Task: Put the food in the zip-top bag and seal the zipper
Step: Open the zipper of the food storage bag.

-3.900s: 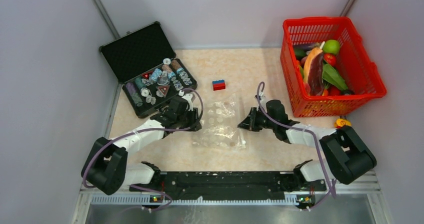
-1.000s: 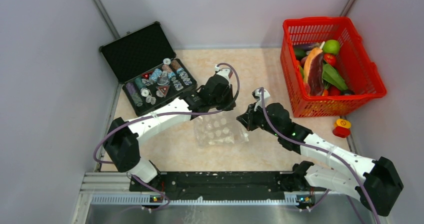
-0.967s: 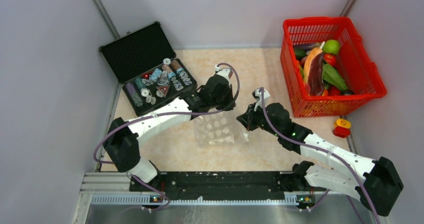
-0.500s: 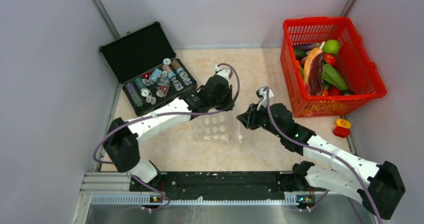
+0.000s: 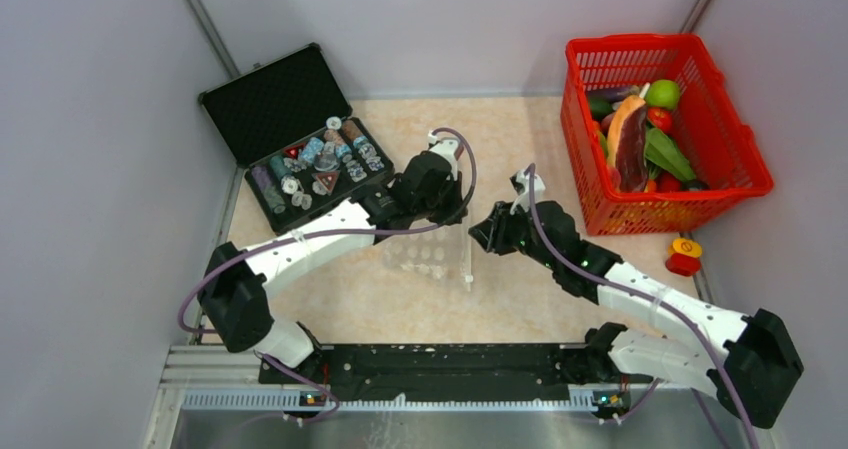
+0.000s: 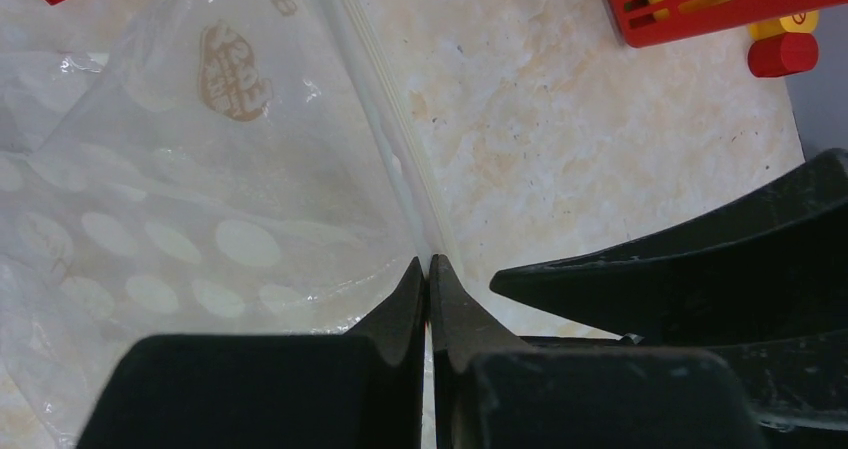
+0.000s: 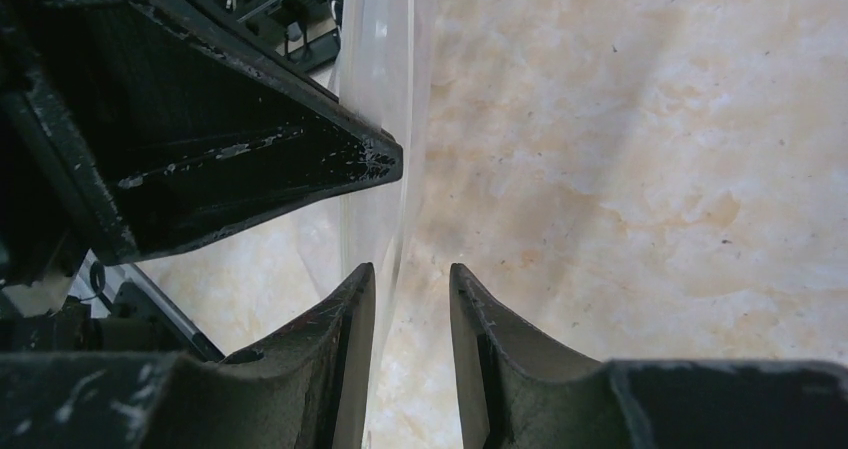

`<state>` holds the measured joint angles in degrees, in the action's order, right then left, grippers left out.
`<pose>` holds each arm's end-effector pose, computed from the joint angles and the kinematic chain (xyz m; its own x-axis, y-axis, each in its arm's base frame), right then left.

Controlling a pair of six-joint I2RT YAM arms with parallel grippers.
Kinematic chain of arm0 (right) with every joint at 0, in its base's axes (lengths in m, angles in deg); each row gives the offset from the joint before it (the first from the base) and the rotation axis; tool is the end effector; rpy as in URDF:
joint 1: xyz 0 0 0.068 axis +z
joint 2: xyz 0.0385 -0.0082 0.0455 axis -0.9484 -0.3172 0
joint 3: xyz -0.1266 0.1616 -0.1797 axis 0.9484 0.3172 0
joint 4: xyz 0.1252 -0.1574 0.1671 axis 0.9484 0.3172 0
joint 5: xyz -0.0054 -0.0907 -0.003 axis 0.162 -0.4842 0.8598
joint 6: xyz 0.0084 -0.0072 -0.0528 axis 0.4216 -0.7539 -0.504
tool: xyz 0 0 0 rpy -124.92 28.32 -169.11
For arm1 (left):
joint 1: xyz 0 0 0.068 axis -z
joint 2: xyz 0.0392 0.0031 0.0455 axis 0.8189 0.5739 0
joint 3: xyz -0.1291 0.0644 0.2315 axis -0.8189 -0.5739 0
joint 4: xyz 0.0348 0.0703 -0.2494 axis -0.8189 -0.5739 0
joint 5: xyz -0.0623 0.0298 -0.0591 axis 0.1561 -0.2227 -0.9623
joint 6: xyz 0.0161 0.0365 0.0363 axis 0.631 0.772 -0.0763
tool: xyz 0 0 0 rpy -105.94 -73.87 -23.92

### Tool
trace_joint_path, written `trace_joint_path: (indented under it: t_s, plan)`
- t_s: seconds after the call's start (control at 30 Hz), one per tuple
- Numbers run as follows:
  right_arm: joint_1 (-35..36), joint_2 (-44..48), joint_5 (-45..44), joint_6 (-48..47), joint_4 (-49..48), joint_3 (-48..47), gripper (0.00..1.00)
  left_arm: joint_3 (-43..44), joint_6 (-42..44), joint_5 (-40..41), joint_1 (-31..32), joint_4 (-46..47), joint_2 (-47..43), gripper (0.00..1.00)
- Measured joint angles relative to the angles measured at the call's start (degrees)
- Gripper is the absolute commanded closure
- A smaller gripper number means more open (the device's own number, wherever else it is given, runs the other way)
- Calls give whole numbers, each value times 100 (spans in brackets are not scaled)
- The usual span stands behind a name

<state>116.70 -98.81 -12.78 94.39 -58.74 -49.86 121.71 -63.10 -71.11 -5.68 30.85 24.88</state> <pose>0.1597 0.1577 0.2602 -0.5690 0.1830 -0.8017 -0.4303 0.7646 0.4799 0.2245 -0.2585 0.3040 -0.7208 0.0175 -0.6929 0.4116 0.8152 -0.4076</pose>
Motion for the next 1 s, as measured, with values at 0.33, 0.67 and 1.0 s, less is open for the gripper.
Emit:
trace_joint_path:
  t_s: [0.33,0.67,1.0]
  plan:
    - [0,-428,164,249,-380,4,96,-9,35,-105,13,-2,-9,100]
    - [0,-466,0,337,-531,20,100,-50,129,-179,22,-15,-85,64]
    - [-4,-435,-262,697,-844,286,100,-46,251,0,111,-452,-92,63]
